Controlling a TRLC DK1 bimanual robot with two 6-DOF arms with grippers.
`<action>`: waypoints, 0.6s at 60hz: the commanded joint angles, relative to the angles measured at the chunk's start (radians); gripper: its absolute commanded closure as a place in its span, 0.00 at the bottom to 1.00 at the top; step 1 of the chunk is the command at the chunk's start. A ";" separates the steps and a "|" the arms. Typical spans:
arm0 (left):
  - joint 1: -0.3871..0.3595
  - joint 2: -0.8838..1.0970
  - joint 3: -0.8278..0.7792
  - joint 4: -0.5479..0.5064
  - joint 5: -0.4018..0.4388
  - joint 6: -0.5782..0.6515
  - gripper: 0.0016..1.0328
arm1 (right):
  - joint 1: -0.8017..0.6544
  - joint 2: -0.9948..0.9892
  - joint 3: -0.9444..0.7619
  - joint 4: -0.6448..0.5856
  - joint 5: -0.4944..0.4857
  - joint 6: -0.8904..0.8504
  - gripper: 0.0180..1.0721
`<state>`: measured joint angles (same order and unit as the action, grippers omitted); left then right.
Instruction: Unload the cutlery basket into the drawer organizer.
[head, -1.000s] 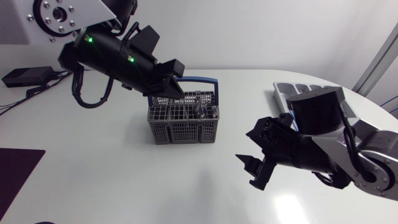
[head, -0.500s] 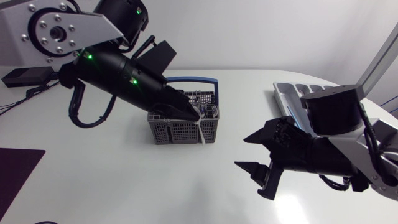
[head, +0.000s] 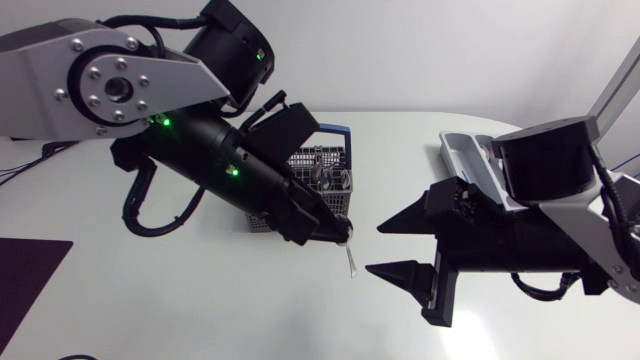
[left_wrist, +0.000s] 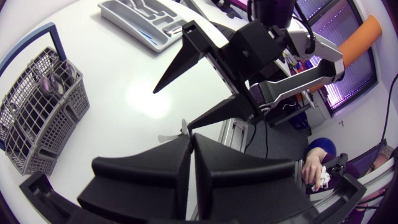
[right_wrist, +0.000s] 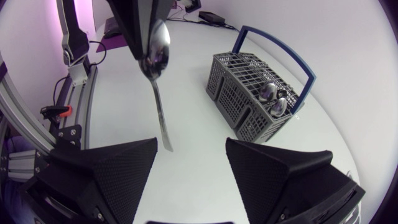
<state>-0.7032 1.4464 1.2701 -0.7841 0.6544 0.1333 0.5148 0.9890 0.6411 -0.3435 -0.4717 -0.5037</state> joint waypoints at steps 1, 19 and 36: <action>-0.012 0.005 -0.021 -0.003 0.016 0.029 0.97 | -0.001 0.016 0.032 -0.020 -0.028 0.036 0.24; -0.022 0.032 -0.020 0.017 0.017 0.031 0.97 | 0.047 0.050 0.066 -0.028 -0.042 0.077 0.32; -0.024 0.035 -0.015 0.023 0.024 0.028 0.97 | 0.097 0.088 0.085 -0.011 -0.041 0.108 0.44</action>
<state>-0.7197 1.4670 1.2694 -0.7666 0.6571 0.1360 0.5964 1.0538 0.7013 -0.3630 -0.5056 -0.4316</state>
